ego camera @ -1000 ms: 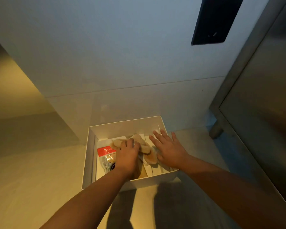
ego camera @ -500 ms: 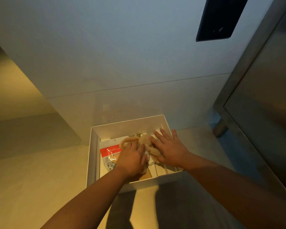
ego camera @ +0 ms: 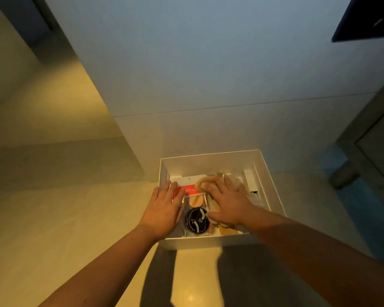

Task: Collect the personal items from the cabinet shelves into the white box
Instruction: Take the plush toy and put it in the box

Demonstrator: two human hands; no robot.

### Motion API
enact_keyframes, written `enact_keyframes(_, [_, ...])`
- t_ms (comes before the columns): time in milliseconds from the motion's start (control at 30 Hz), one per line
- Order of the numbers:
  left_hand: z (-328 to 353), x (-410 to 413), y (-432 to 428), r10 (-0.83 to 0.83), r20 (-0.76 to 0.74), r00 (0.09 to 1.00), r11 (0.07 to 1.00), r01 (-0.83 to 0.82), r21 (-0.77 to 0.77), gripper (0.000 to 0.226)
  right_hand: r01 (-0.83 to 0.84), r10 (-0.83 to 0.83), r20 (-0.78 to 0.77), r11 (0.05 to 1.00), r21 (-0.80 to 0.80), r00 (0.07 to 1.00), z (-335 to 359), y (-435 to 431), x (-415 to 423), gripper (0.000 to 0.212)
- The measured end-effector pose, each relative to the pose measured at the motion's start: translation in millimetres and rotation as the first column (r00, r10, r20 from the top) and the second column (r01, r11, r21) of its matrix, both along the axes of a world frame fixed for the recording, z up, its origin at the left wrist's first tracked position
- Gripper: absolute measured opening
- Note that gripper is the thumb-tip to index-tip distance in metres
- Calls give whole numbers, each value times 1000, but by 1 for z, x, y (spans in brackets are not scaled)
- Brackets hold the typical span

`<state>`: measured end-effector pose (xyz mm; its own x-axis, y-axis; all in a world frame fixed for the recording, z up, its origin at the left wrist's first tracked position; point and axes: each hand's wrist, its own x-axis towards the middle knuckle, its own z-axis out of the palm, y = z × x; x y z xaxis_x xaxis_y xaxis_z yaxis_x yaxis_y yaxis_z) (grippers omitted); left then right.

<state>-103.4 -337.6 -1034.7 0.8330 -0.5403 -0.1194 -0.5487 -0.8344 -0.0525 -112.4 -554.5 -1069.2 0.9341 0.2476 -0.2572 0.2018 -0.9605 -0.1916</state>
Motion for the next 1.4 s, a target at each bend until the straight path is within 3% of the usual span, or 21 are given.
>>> enact_keyframes(167, [-7,-2,5,57,-30,998,998,-57,-3,55,-39,34,-55,995,-91,998,-14,3,8,90])
enact_keyframes(400, [-12,1,3,90,-54,995,996,-90,-10,56,-290,288,-43,926,-240,957,-13,-7,13,77])
enact_keyframes(667, [-15,3,1,105,-69,992,994,-107,-35,59,-566,543,-172,745,-353,822,6,-38,32,72])
enact_keyframes(900, [-17,4,0,120,-54,991,992,-122,-29,59,-497,474,-154,804,-325,867,6,-40,29,73])
enact_keyframes(1200, [-13,1,-1,153,-44,987,988,-154,-21,59,-437,418,-129,862,-256,899,13,-28,25,100])
enact_keyframes(1400, [-10,0,-1,161,-50,986,986,-163,-35,58,-463,464,-34,874,-148,885,19,6,27,92])
